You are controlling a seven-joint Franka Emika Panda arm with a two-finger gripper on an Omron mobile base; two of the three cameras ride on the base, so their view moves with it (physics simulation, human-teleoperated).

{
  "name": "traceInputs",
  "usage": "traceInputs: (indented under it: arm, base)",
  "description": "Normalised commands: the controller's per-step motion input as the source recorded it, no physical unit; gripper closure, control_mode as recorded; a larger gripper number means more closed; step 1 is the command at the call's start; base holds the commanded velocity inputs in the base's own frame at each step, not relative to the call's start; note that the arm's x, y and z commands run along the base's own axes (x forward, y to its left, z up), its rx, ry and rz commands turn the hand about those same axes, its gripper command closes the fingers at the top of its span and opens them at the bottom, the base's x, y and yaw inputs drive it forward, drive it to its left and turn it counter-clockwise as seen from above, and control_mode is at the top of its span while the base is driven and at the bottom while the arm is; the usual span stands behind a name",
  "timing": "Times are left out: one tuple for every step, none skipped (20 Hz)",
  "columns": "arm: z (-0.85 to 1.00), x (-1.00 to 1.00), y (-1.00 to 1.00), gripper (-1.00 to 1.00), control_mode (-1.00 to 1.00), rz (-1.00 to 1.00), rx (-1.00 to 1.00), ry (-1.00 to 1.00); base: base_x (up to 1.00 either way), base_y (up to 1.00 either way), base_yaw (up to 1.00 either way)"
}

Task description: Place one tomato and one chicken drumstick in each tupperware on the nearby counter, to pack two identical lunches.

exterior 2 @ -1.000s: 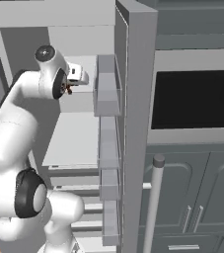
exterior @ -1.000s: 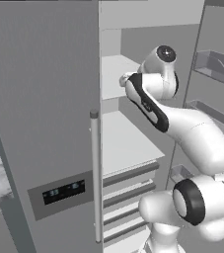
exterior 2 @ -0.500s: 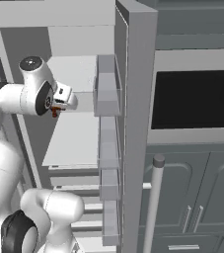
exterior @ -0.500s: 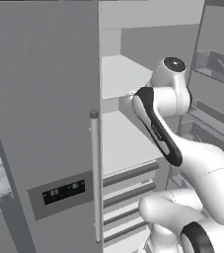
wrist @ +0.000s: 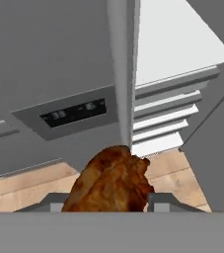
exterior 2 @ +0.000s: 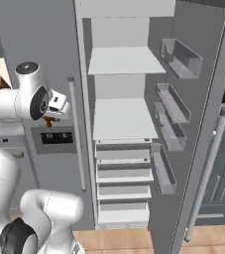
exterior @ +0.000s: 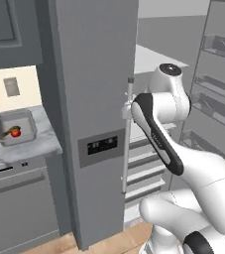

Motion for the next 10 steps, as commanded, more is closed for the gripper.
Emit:
traceInputs:
  arm:
    - [0.00,0.00,0.00,1.00,1.00,0.00,0.00,0.00]
    - [0.00,0.00,0.00,1.00,1.00,0.00,0.00,0.00]
    - [0.00,0.00,0.00,1.00,1.00,0.00,0.00,0.00]
    - [0.00,0.00,0.00,1.00,1.00,0.00,0.00,0.00]
    - [0.00,0.00,0.00,1.00,1.00,0.00,0.00,0.00]
    - [0.00,0.00,0.00,1.00,1.00,0.00,0.00,0.00]
    - [0.00,0.00,0.00,1.00,1.00,0.00,0.00,0.00]
    - [0.00,0.00,0.00,1.00,1.00,0.00,0.00,0.00]
    - [0.00,0.00,0.00,1.00,1.00,0.00,0.00,0.00]
    - [0.00,0.00,0.00,1.00,1.00,0.00,0.00,0.00]
  base:
    - [-1.00,1.00,0.00]
    - [-1.00,1.00,0.00]
    - [-0.99,1.00,0.00]
    - [-0.71,1.00,0.00]
    - [-0.56,1.00,0.00]
    - [-0.29,1.00,0.00]
    - [-0.11,1.00,0.00]
    - [0.00,1.00,0.00]
    - [0.00,1.00,0.00]
    - [0.19,1.00,0.00]
